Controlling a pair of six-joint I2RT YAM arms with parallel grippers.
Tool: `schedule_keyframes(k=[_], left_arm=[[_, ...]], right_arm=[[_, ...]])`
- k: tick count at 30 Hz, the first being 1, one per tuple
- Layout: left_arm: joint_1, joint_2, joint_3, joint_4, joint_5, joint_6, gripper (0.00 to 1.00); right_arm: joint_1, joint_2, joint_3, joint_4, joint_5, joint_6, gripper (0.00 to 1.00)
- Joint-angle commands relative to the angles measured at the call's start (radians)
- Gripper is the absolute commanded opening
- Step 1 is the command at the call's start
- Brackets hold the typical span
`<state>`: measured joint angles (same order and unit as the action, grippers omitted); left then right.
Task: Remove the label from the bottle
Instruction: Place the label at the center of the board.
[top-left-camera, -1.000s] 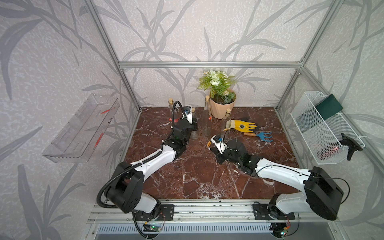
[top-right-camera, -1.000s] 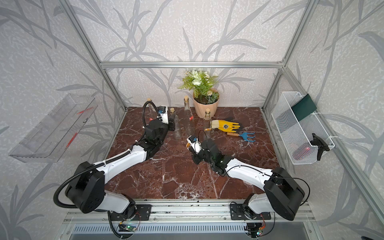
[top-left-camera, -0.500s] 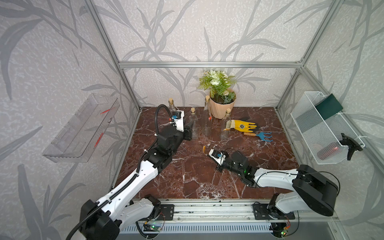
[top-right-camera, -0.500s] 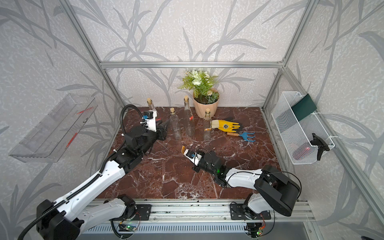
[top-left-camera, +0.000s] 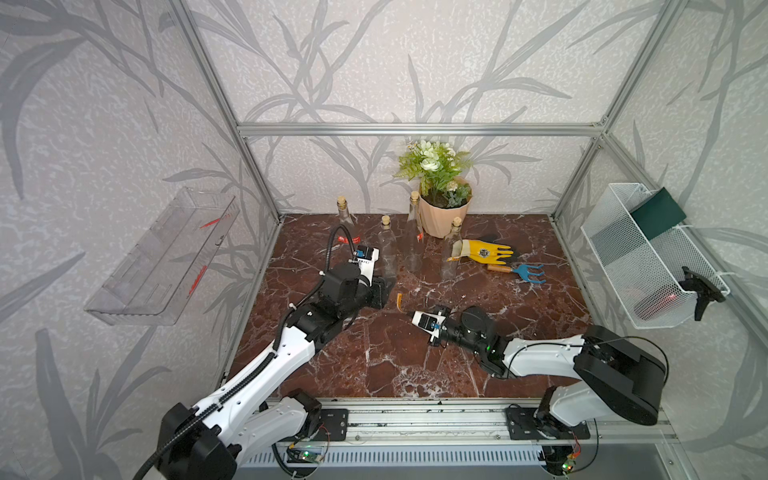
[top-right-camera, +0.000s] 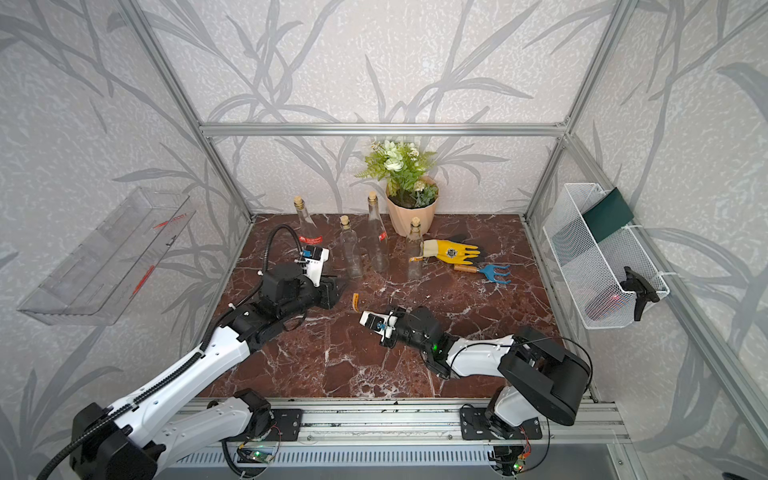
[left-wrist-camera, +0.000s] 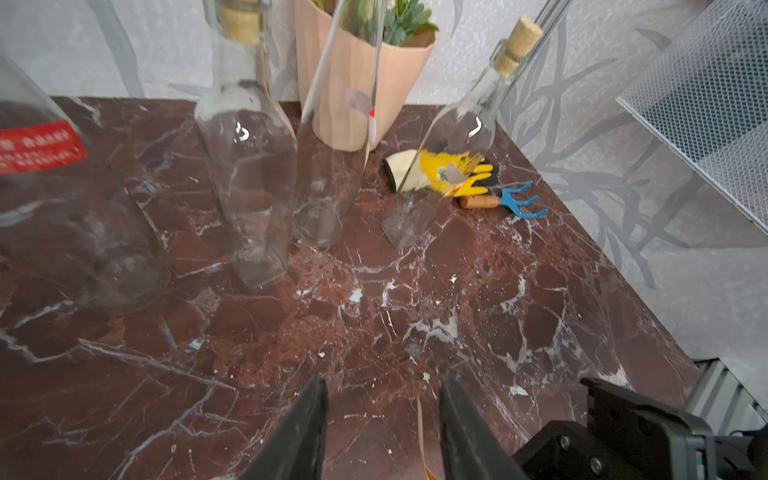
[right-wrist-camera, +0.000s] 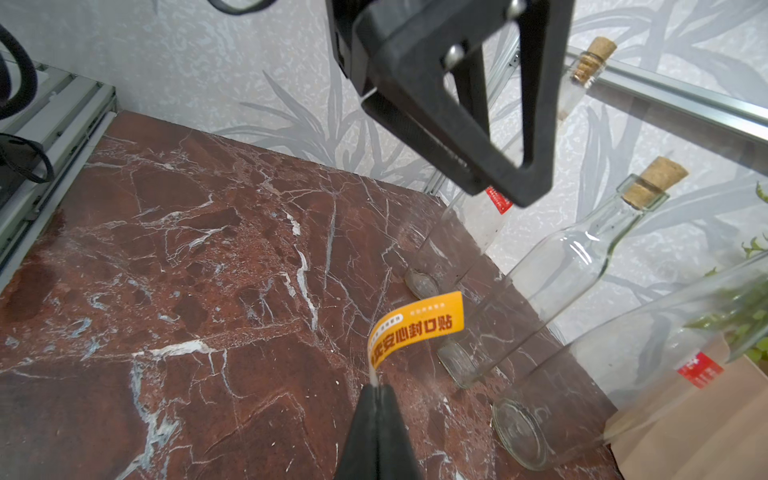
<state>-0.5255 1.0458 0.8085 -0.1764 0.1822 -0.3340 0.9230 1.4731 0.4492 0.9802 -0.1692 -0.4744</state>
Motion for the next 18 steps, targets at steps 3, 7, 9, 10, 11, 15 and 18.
schedule_keyframes(k=[3, 7, 9, 10, 11, 15, 18], left_arm=[[0.034, 0.041, 0.075, -0.122, 0.158, -0.012, 0.44], [0.060, 0.065, 0.088, -0.155, 0.254, -0.019, 0.44], [0.065, 0.077, 0.099, -0.171, 0.281, -0.020, 0.44], [0.066, 0.080, 0.103, -0.174, 0.293, -0.018, 0.44], [0.067, 0.081, 0.106, -0.173, 0.303, -0.022, 0.44], [0.067, 0.084, 0.100, -0.160, 0.336, -0.053, 0.44], [0.066, 0.090, 0.100, -0.180, 0.351, -0.052, 0.43]], right_arm=[[0.007, -0.038, -0.007, -0.060, -0.059, -0.121, 0.00], [0.006, -0.069, -0.006, -0.124, -0.086, -0.209, 0.00], [0.007, -0.084, -0.002, -0.167, -0.095, -0.253, 0.00], [0.007, -0.092, 0.000, -0.187, -0.093, -0.269, 0.00], [0.007, -0.099, 0.002, -0.203, -0.096, -0.287, 0.00], [0.007, -0.124, 0.011, -0.262, -0.107, -0.337, 0.00], [0.006, -0.132, 0.022, -0.296, -0.114, -0.355, 0.00]])
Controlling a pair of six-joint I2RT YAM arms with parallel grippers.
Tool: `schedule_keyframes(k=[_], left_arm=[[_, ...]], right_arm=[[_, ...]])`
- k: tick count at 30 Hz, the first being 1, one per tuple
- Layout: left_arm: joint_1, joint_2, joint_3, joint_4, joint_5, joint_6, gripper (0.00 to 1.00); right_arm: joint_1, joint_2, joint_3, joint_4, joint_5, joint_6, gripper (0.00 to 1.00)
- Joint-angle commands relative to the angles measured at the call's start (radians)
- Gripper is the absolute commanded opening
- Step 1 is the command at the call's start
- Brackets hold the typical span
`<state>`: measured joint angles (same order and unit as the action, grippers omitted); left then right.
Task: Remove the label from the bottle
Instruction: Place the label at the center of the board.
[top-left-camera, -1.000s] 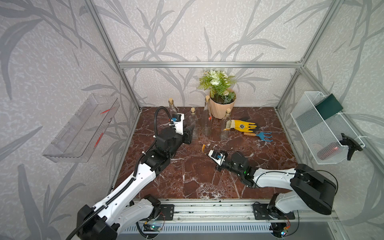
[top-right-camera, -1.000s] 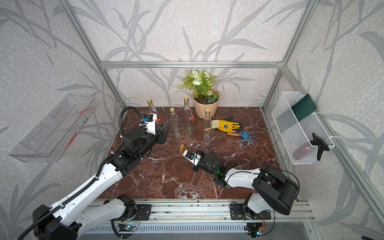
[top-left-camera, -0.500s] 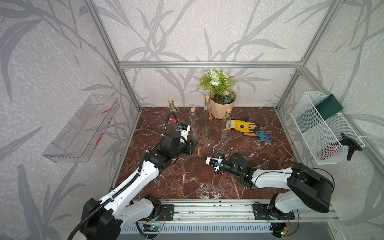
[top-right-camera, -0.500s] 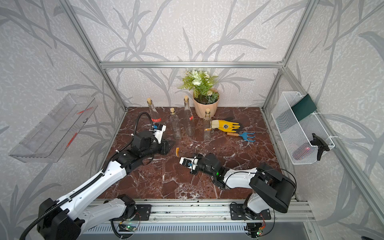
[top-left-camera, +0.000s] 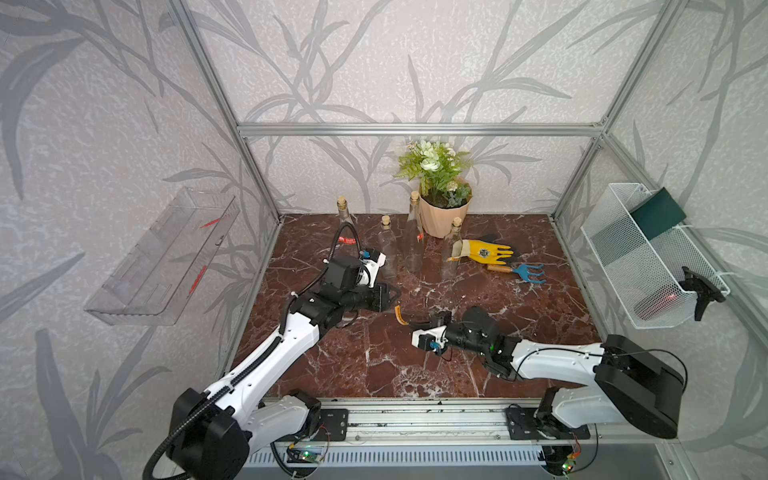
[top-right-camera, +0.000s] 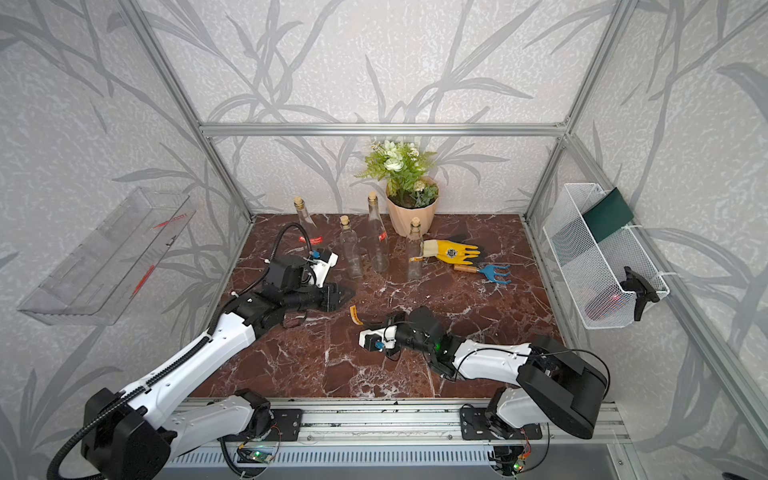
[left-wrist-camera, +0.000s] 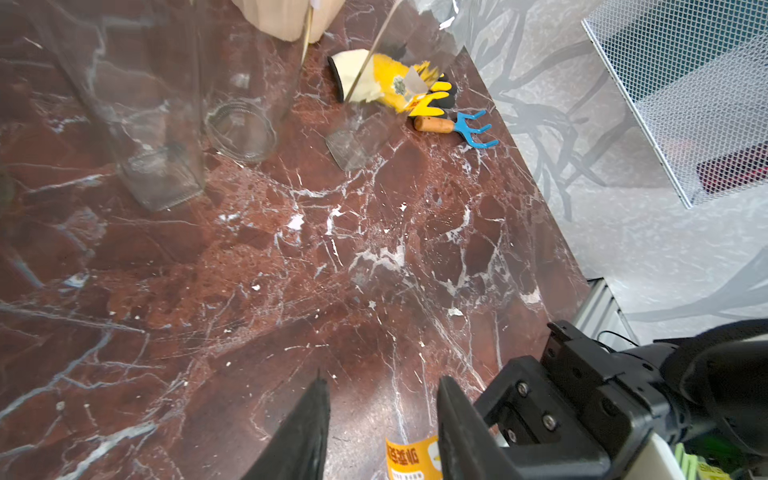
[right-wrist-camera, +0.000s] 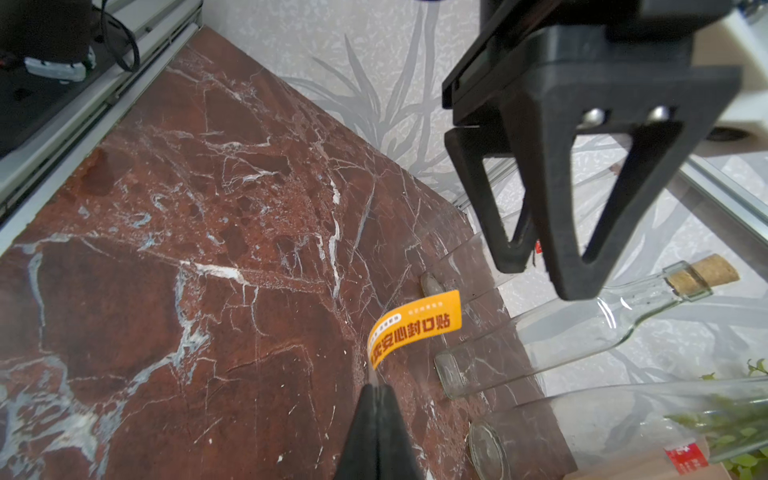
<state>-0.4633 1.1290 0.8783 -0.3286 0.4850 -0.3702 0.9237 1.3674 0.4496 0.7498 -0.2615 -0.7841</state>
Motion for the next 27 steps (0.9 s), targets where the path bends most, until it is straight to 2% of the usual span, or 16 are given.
schedule_keyframes(k=[1, 6, 13, 24, 27], left_arm=[[0.004, 0.008, 0.031, -0.040, 0.050, -0.011, 0.42], [0.005, 0.012, 0.048, -0.120, 0.022, 0.024, 0.38], [0.002, 0.051, 0.071, -0.191, 0.038, 0.063, 0.37], [0.001, 0.078, 0.063, -0.210, 0.071, 0.077, 0.37], [0.000, 0.077, 0.060, -0.209, 0.081, 0.079, 0.35]], right_arm=[[0.006, -0.027, 0.025, -0.072, -0.024, -0.048, 0.00], [0.006, -0.030, 0.035, -0.091, -0.017, -0.075, 0.00], [0.006, -0.033, 0.057, -0.111, -0.023, -0.100, 0.00], [0.006, -0.030, 0.087, -0.133, -0.039, -0.103, 0.00], [0.006, -0.025, 0.092, -0.133, -0.042, -0.100, 0.00]])
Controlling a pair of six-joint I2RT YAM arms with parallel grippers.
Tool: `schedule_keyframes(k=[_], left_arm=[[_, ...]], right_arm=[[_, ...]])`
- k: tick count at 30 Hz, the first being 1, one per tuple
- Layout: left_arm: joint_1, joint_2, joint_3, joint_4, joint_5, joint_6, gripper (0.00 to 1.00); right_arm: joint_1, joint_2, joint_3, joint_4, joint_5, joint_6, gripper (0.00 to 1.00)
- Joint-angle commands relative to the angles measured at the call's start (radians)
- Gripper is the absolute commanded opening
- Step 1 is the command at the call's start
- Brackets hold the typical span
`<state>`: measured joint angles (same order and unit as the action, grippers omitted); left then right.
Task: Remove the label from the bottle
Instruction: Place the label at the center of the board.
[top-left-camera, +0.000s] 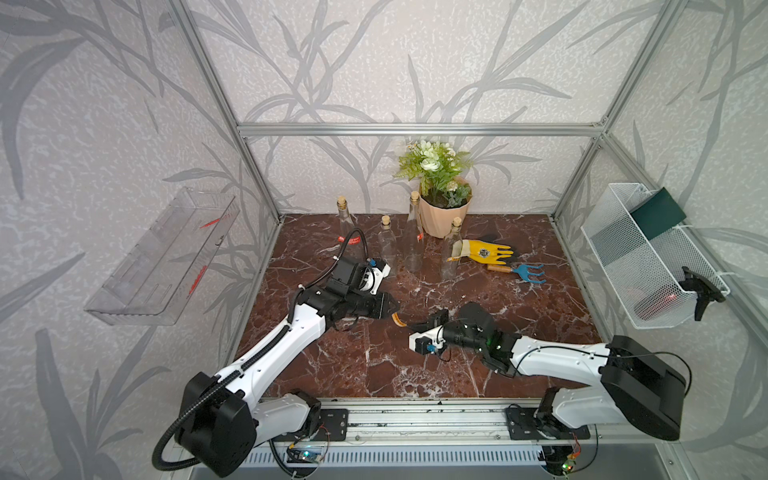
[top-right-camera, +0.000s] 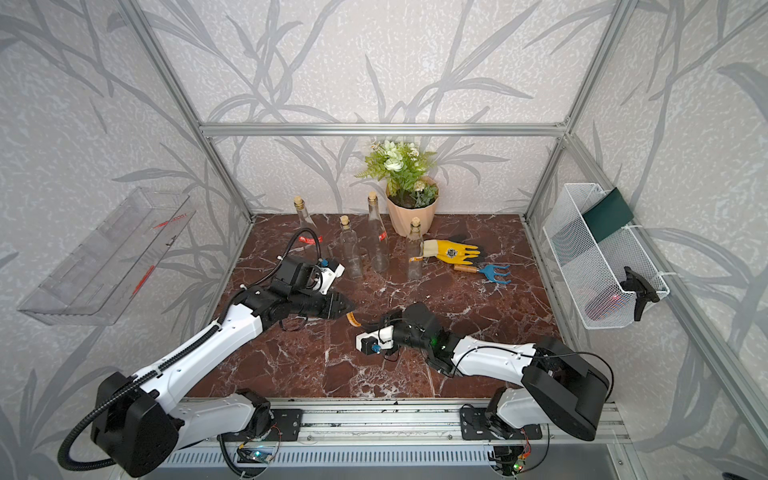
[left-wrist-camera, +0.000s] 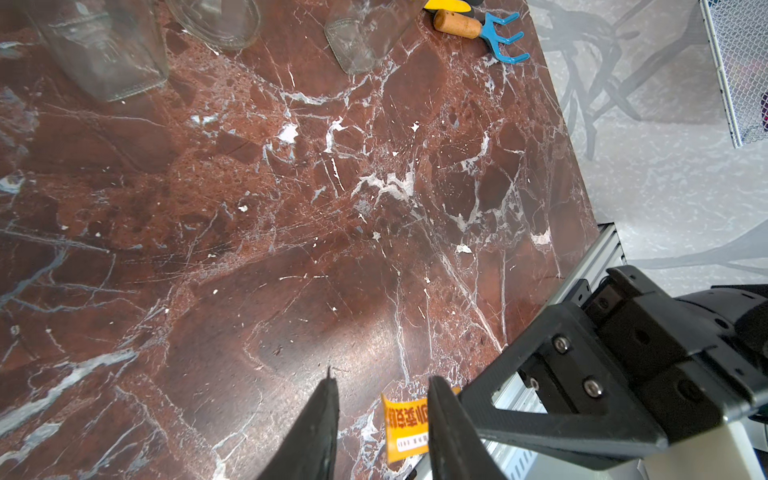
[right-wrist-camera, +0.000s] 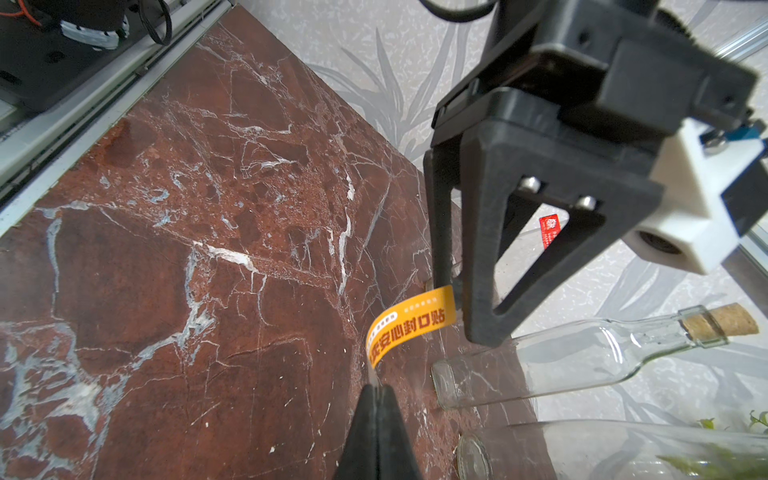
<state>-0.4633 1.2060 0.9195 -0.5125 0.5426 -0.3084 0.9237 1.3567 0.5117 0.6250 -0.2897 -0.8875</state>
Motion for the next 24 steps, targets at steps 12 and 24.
schedule_keyframes(k=[12, 24], left_arm=[[0.001, 0.002, 0.007, -0.033, 0.016, 0.024, 0.23], [0.001, 0.001, 0.002, -0.035, 0.029, 0.025, 0.06]], right_arm=[[0.006, -0.008, 0.034, -0.002, -0.010, 0.006, 0.00], [0.006, 0.005, 0.037, 0.015, -0.009, 0.015, 0.00]])
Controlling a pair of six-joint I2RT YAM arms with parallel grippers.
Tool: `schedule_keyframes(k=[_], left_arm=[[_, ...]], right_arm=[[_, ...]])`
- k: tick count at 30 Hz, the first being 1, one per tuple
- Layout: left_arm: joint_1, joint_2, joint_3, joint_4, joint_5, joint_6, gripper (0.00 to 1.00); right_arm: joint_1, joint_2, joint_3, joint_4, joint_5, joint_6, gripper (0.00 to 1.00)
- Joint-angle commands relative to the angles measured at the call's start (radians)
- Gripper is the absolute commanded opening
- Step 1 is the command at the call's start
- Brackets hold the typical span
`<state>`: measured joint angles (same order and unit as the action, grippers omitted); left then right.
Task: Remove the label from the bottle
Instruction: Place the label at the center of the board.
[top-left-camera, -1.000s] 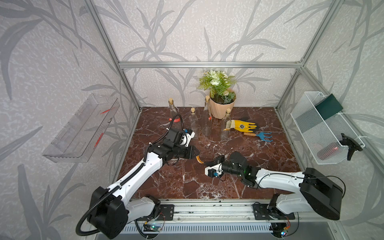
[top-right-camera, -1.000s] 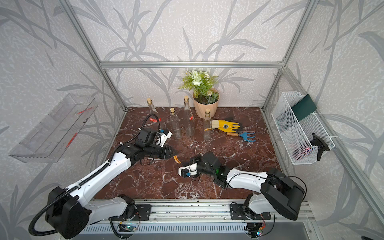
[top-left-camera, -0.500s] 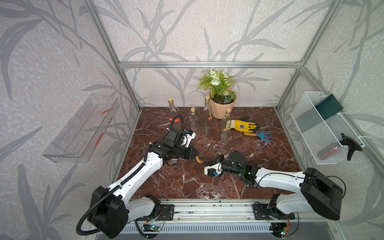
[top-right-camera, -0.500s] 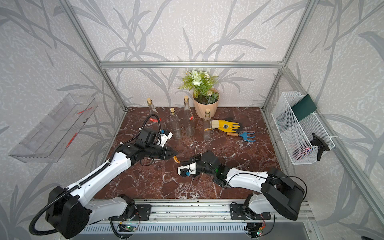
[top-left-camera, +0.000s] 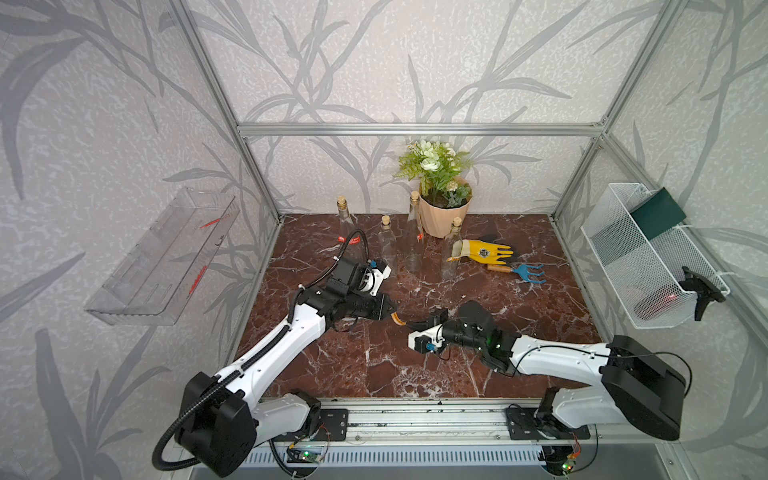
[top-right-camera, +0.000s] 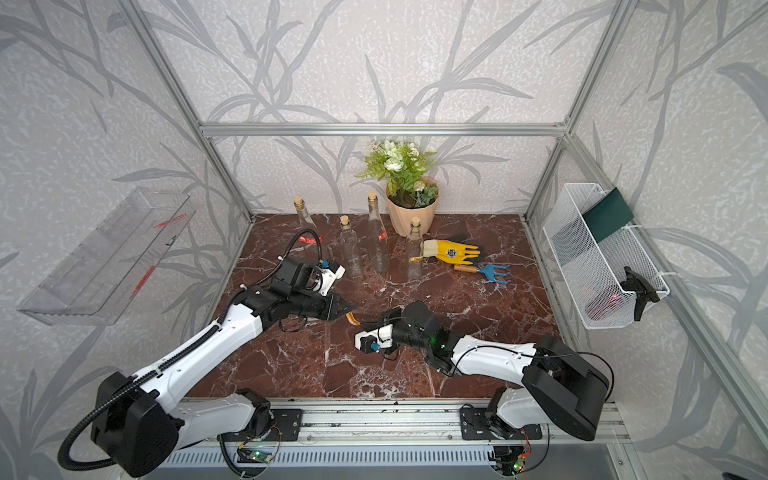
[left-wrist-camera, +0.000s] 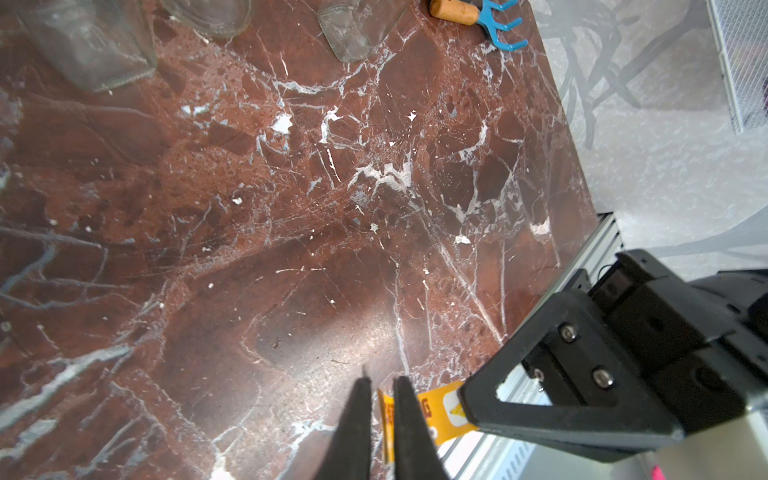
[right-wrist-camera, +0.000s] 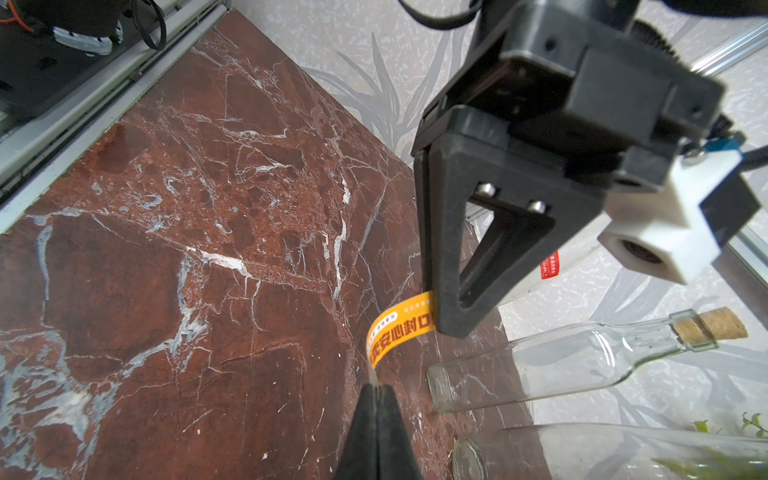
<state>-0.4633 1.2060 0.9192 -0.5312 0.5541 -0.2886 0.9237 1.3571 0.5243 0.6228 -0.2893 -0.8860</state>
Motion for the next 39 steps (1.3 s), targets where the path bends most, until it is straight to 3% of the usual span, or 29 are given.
schedule_keyframes(k=[1, 6, 17, 24, 28, 30, 36, 39], left_arm=[[0.001, 0.001, 0.003, -0.016, 0.017, 0.003, 0.03], [0.001, -0.003, -0.005, 0.006, 0.021, -0.012, 0.00], [0.001, -0.097, -0.104, 0.166, -0.026, -0.115, 0.00], [0.001, -0.237, -0.283, 0.433, -0.125, -0.199, 0.00], [0.000, -0.335, -0.417, 0.635, -0.204, -0.249, 0.00], [-0.004, -0.383, -0.470, 0.709, -0.259, -0.270, 0.00], [-0.019, -0.433, -0.563, 0.862, -0.359, -0.289, 0.00], [-0.025, -0.424, -0.581, 0.913, -0.376, -0.280, 0.00]], right_arm=[[0.006, 0.006, 0.025, 0.018, -0.010, 0.015, 0.00], [0.007, 0.006, 0.023, 0.018, -0.011, 0.020, 0.02], [0.015, 0.004, -0.006, 0.042, -0.023, 0.046, 0.53], [0.026, -0.033, -0.047, 0.056, -0.038, 0.157, 0.65], [0.028, -0.082, -0.069, 0.097, -0.011, 0.426, 0.65], [0.028, -0.107, -0.058, 0.087, 0.052, 0.653, 0.65], [0.034, -0.135, 0.062, -0.156, 0.215, 1.273, 0.66], [0.034, -0.110, 0.117, -0.237, 0.198, 1.460, 0.66]])
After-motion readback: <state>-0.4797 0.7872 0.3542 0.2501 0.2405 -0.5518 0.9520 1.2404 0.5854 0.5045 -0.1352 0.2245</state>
